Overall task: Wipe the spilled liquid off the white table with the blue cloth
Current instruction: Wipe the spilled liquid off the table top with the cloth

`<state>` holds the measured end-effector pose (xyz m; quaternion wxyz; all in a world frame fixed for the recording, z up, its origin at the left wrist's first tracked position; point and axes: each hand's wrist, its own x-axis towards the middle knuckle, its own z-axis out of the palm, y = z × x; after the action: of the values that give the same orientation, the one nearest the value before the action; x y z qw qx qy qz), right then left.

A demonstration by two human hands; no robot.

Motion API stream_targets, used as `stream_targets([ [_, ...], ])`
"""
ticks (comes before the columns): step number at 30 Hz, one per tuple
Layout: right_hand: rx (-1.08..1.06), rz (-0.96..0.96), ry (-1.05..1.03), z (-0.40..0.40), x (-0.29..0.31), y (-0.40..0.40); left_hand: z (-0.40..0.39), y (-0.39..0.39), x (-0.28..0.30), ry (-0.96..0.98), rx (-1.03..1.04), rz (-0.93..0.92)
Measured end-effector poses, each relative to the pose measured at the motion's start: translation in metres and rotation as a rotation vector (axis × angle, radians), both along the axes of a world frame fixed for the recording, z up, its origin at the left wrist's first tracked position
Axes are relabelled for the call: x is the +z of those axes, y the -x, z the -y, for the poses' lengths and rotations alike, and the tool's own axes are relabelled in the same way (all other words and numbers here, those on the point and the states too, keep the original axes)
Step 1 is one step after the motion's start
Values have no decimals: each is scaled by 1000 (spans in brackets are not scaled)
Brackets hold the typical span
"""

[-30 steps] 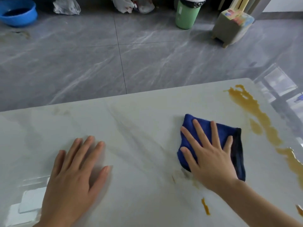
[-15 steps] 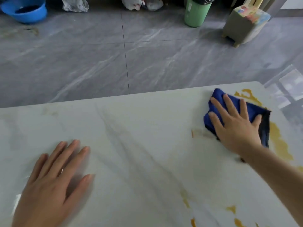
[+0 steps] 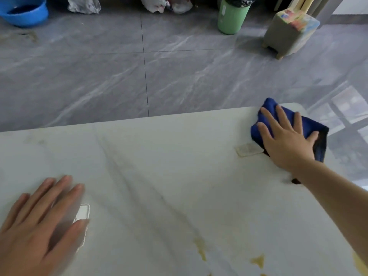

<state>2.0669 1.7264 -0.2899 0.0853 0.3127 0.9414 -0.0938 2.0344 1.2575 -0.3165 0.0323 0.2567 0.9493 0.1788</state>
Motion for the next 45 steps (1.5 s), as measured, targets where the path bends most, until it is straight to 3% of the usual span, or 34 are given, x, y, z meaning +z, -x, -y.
stream_targets([
  [5,140,44,-23,51,-4,-54,16,6,-22,22,-20,-3],
  [9,291,-7,-5,51,-8,-27,22,11,-33,55,-13,6],
  [14,185,-14,-14,-5,-5,16,31,13,-44,106,-14,40],
  [21,12,33,17,13,8,-62,31,12,-33,187,-40,39],
  [25,177,96,-3,76,3,-110,8,3,-6,98,20,39],
  [30,374,64,-35,102,-2,-88,-5,-4,15,146,53,24],
  [35,324,64,-50,91,1,-62,-4,-1,13,163,54,2],
  [39,242,46,-41,108,4,-93,-3,-2,14,176,35,-33],
  [45,600,43,55,209,17,-142,-6,-3,18,170,23,-44],
])
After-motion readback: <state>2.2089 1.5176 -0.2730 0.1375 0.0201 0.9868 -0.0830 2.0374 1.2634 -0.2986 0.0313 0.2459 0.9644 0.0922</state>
